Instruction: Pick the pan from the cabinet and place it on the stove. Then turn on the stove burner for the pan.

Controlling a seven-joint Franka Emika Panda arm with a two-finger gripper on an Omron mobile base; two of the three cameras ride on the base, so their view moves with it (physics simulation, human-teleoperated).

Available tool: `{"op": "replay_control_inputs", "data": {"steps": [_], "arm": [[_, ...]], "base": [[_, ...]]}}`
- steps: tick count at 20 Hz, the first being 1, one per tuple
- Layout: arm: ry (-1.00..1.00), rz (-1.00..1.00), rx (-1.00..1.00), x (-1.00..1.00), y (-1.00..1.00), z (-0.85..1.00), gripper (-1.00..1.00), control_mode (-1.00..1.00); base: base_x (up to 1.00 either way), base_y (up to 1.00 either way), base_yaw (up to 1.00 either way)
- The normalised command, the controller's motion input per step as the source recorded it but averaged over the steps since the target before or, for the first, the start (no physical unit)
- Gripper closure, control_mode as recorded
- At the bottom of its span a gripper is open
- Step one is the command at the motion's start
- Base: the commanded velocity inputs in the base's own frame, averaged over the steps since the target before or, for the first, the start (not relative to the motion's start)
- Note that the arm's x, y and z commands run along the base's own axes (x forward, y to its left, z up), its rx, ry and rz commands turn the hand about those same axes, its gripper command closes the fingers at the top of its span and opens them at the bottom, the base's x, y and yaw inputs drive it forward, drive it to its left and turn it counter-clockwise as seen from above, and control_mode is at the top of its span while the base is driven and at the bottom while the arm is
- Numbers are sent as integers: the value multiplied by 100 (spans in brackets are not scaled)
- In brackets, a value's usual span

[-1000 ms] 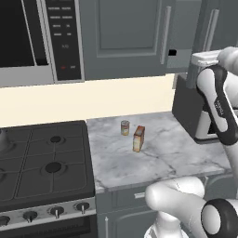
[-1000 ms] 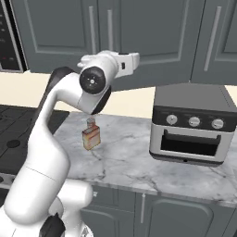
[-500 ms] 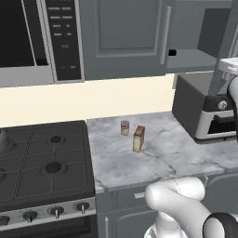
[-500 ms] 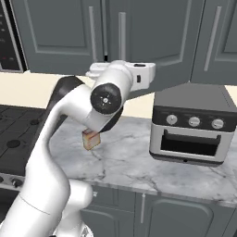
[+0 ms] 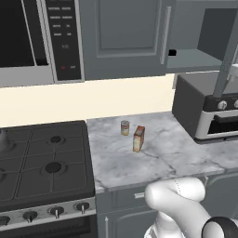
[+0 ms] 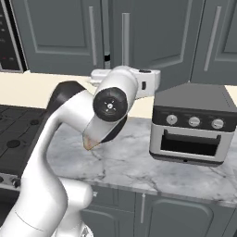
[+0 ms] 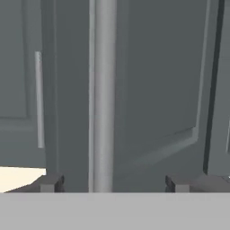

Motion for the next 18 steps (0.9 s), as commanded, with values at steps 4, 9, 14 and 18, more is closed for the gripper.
{"op": "replay_control_inputs", "data": {"steps": [4,9,14,18], "arm": [[-4,-1,0,-52,-12,0,-100,-100],[-3,-10,-8,-70,12,0,-100,-100],[1,-20,-23,-31,39,0,-100,-100],[9,-24,-28,0,47,0,-100,-100]], "base": [[0,0,0],[0,0,0],[0,0,0],[0,0,0]]}}
